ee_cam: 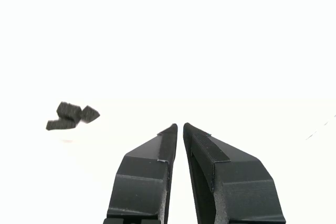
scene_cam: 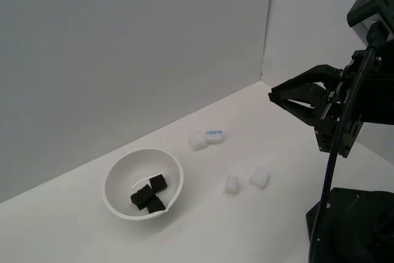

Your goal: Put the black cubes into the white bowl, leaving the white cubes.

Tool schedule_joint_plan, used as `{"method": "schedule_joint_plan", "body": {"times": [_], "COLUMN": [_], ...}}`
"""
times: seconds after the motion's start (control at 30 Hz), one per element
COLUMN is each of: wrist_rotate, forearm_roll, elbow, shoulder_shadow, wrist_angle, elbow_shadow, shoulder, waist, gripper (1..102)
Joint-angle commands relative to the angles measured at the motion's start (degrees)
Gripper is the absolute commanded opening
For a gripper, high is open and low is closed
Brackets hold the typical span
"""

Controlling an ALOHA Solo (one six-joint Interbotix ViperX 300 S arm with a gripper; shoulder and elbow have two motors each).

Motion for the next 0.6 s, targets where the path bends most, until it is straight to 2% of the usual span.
{"method": "schedule_joint_plan", "body": {"times": [0.0, 0.17, 0.57], "wrist_rotate": [0.09, -0.09, -0.35], "forearm_roll": [-0.79, -1.14, -0.97], "elbow": [0.7, 3.08, 5.01], "shoulder_shadow": [3.43, 10.11, 20.57], "wrist_angle": [-0.7, -0.88, -0.79], "elbow_shadow": [0.79, 2.81, 4.66], "shoulder": [3.08, 9.76, 20.39], "waist": [-0.79, -0.7, -0.7], "gripper": [3, 3, 3]}}
